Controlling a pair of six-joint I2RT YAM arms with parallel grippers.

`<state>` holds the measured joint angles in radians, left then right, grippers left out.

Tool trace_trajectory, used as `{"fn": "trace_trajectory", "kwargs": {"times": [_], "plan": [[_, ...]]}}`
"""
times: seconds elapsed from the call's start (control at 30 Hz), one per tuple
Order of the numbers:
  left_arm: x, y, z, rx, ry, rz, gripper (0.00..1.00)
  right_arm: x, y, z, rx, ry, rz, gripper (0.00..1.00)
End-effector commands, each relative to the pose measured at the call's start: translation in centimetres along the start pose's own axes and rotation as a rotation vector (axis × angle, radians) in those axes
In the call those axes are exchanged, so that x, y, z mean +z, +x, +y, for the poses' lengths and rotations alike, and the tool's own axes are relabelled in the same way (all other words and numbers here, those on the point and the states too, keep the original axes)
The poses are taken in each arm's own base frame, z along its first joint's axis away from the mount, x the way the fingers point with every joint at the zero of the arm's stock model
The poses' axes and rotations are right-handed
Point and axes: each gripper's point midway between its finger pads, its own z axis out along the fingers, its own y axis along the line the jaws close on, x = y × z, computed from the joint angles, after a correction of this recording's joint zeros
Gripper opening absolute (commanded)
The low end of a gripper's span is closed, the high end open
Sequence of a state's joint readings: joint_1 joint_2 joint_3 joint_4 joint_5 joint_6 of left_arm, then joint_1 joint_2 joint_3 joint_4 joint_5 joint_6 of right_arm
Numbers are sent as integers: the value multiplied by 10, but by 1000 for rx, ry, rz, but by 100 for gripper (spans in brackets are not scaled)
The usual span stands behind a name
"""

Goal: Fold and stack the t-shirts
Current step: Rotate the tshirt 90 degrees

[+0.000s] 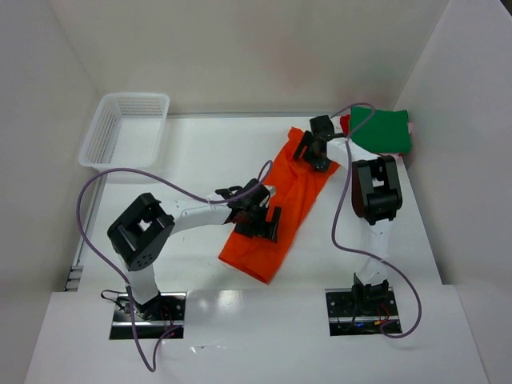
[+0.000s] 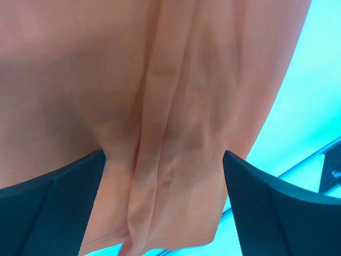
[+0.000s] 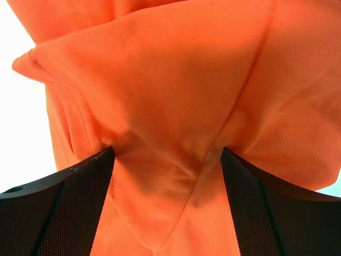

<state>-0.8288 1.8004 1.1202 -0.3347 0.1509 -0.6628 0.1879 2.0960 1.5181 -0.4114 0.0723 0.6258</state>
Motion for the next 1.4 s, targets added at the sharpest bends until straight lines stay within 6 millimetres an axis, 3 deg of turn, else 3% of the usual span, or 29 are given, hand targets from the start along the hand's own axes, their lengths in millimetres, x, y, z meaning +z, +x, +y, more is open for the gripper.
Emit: {"fn": "trace_trajectory", "kwargs": {"times": [0.0, 0.03, 0.1, 0.13, 0.2, 0.23, 0.37, 0.6, 0.73, 0.87, 0.9, 0.97, 1.0, 1.07, 1.1, 1.13, 1.17, 1.2, 1.23, 1.27, 1.33, 1.37], "plan": [[10, 17, 2, -26, 1, 75, 99, 17, 14, 26, -73, -2, 29, 86], [10, 17, 2, -26, 1, 75, 99, 15, 7, 46, -87, -36, 6, 86], [11, 18, -2, -14, 9, 72, 99, 28, 19, 53, -118, -25, 39, 86], [11, 19, -4, -15, 17, 77, 99, 26, 15, 74, -133, -57, 20, 86], [13, 19, -10, 6, 34, 78, 99, 42, 27, 83, -152, -58, 52, 86], [17, 21, -10, 14, 44, 88, 99, 41, 18, 95, -149, -83, 44, 86], [25, 22, -17, 31, 63, 107, 99, 48, 28, 125, -179, -140, 54, 86], [28, 22, -24, 52, 78, 113, 99, 45, 13, 140, -196, -170, 17, 86], [26, 17, -17, 50, 29, 101, 99, 38, 7, 144, -216, -175, 11, 86], [6, 7, -16, 56, -10, 45, 99, -9, -23, 157, -223, -225, -86, 89], [6, 8, -12, 55, -29, 47, 99, -35, -44, 159, -203, -263, -147, 90], [-1, 8, -13, 44, -25, 40, 99, -66, -68, 158, -177, -307, -210, 93], [-1, 13, -10, 41, -35, 55, 99, -99, -77, 164, -174, -352, -245, 93], [-17, 5, -17, 37, -17, 13, 99, -129, -95, 158, -163, -380, -294, 96], [-24, 1, -22, 41, -3, -7, 99, -138, -93, 154, -174, -384, -303, 98], [-42, -11, -32, 51, 25, -66, 99, -176, -104, 156, -178, -426, -364, 100], [-50, -17, -38, 56, 46, -95, 99, -189, -105, 154, -176, -439, -382, 100], [-61, -24, -45, 62, 67, -126, 99, -188, -93, 143, -178, -424, -361, 100], [-74, -28, -51, 68, 90, -159, 99, -218, -97, 142, -173, -455, -404, 100], [-84, -34, -59, 60, 118, -180, 99, -224, -93, 137, -160, -458, -401, 100], [-110, -40, -70, 43, 162, -235, 99, -215, -65, 114, -139, -423, -342, 100], [-115, -39, -66, 14, 151, -257, 99, -236, -59, 106, -98, -445, -353, 100]]}}
